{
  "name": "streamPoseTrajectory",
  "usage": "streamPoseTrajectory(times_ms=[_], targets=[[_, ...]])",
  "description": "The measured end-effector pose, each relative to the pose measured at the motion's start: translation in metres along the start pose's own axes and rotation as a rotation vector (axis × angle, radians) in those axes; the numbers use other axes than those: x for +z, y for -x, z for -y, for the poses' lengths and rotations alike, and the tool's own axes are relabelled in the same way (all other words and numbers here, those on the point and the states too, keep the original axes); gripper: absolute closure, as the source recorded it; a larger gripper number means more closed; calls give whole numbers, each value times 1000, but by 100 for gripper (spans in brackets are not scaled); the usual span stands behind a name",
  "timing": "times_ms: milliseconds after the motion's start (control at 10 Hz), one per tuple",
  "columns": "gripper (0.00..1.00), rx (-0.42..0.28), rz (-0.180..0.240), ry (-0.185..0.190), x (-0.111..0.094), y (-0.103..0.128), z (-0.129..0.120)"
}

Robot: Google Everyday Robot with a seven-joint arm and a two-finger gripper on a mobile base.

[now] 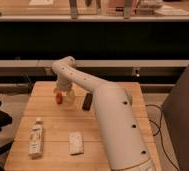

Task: Drag the pepper across the table

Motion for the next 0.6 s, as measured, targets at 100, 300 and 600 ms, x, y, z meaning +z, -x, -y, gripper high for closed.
streamPoseTrajectory(times_ms=[100, 300, 600], targets=[[20, -4, 0, 3, 0, 0, -1], [20, -8, 1, 10, 2, -2, -2], [20, -38, 3, 27, 6, 2, 0]])
